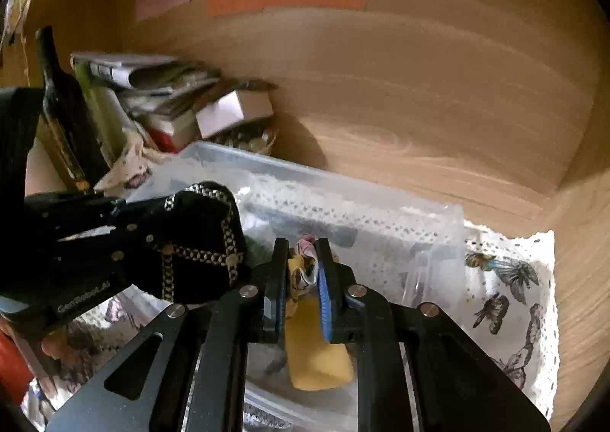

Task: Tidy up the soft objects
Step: 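Carry the bag and floral fabric over the clear box and release both, then grasp the white drawstring pouch with the right tool while the left tool grasps the striped hair tie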

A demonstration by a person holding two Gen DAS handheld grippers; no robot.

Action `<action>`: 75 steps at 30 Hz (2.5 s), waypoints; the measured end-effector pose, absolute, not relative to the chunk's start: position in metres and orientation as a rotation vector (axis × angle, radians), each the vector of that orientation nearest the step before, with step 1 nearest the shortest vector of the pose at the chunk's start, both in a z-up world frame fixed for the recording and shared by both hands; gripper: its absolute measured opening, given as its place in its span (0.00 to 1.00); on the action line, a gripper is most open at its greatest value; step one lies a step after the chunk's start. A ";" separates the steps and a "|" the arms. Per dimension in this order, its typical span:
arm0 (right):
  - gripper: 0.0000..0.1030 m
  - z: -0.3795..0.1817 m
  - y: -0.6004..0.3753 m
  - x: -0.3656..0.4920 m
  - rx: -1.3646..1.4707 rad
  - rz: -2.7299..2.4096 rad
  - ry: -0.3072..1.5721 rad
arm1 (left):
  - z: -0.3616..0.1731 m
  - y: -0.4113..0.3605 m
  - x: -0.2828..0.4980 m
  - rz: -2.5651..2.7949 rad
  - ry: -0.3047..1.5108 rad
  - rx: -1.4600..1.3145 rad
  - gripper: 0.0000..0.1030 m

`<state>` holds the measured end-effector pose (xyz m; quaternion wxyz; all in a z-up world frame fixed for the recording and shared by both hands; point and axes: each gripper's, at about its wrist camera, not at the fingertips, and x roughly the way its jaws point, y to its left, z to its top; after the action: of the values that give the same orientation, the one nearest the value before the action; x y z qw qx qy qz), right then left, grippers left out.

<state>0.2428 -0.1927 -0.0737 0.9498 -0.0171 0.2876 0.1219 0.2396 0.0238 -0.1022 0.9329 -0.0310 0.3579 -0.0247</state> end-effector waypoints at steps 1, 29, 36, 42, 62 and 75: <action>0.13 -0.075 -0.193 0.243 -0.036 0.248 0.592 | -0.102 0.024 0.239 -0.052 0.735 -0.062 0.16; 0.92 -0.027 -0.210 0.115 -0.023 0.163 0.261 | -0.037 0.026 0.123 -0.012 0.466 -0.055 1.00; 0.99 -0.050 -0.205 0.092 -0.048 0.141 0.269 | -0.056 0.027 0.106 -0.021 0.517 -0.059 1.00; 0.99 -0.081 -0.209 0.085 0.008 0.140 0.339 | -0.086 0.031 0.101 -0.006 0.607 -0.065 1.00; 0.52 -0.148 -0.215 0.091 0.101 0.209 0.566 | -0.154 0.013 0.096 -0.059 0.778 -0.047 0.80; 0.28 -0.132 -0.223 0.084 0.121 0.172 0.492 | -0.149 0.012 0.093 -0.096 0.768 -0.035 0.23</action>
<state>0.0835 -0.2229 -0.1323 0.9644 0.0598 0.2429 0.0852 0.0929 0.0120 -0.1490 0.9259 -0.0173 0.3744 -0.0467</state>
